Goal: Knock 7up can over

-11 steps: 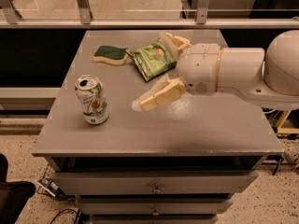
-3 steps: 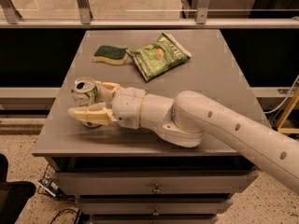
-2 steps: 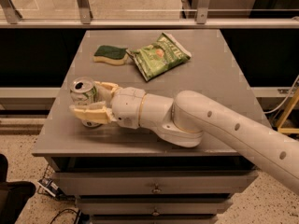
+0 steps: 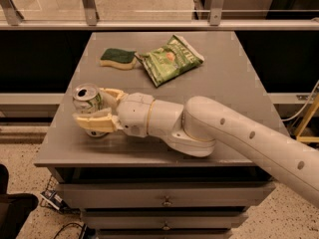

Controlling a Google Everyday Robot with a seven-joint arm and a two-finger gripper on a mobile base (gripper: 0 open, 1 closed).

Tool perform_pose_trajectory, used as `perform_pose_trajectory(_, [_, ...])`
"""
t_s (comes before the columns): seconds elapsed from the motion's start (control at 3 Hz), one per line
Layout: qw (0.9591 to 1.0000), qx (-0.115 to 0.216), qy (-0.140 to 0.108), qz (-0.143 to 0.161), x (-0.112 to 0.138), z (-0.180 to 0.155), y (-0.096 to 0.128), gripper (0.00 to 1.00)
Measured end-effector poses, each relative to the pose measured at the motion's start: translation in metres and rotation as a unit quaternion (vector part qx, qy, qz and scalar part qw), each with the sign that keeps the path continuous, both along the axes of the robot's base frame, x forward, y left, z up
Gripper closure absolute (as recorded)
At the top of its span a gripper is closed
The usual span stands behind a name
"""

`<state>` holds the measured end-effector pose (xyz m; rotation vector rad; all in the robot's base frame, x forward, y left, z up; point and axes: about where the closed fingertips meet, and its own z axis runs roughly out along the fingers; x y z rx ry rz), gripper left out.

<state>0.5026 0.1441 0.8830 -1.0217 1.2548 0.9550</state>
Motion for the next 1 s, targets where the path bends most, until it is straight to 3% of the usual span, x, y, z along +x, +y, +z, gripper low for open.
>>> perform_pose_trajectory(0.33, [1.0000, -0.009, 0.000, 0.002, 0.001, 0.002, 0.000, 1.00])
perform_pose_trajectory(0.67, [0.9990, -0.042, -0.005, 0.013, 0.002, 0.010, 0.000, 1.00])
perform_pose_trajectory(1.0, [0.9923, -0.122, -0.012, 0.011, 0.000, 0.024, -0.009, 1.00])
